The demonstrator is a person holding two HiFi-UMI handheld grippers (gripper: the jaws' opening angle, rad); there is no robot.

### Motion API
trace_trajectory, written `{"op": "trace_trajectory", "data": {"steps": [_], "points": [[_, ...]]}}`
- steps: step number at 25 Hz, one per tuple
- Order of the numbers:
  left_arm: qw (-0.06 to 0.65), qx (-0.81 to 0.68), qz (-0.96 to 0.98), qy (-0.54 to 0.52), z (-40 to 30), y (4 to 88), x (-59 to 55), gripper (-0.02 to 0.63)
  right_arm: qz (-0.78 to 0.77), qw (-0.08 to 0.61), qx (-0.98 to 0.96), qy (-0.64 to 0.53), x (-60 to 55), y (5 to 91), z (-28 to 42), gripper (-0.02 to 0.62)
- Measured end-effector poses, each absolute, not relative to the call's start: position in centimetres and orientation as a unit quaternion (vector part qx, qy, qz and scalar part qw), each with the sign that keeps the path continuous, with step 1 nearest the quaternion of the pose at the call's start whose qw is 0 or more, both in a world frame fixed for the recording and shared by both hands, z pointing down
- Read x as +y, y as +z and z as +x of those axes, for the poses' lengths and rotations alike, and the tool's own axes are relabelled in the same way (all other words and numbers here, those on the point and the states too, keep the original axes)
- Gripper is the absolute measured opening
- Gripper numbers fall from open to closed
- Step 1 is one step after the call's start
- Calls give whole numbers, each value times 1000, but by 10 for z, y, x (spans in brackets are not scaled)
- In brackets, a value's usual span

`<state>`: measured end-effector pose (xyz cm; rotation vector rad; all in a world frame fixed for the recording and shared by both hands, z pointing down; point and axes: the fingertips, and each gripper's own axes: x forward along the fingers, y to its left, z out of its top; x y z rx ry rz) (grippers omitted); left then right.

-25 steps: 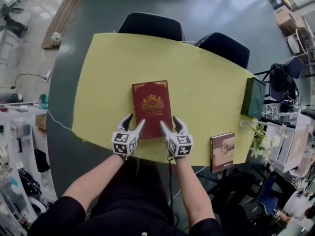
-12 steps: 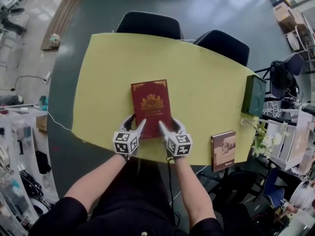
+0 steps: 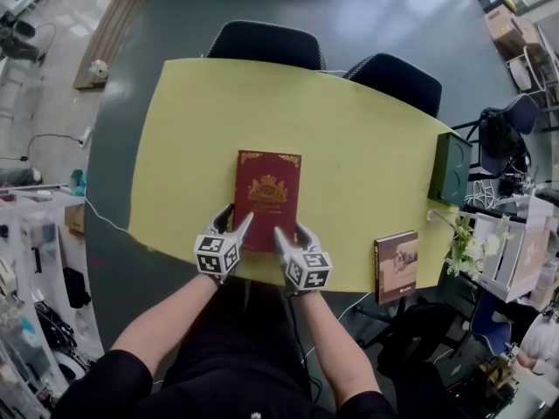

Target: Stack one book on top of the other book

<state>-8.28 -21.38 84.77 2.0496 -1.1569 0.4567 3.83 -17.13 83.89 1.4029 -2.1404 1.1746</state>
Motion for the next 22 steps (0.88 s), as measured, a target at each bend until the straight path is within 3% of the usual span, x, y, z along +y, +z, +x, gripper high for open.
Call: {"op": "trace_trajectory", "data": {"steps": [22], "points": [[351,-427,813,185,-111,849,-192,264,487,176,-739,431,-132,842,5,219]]}}
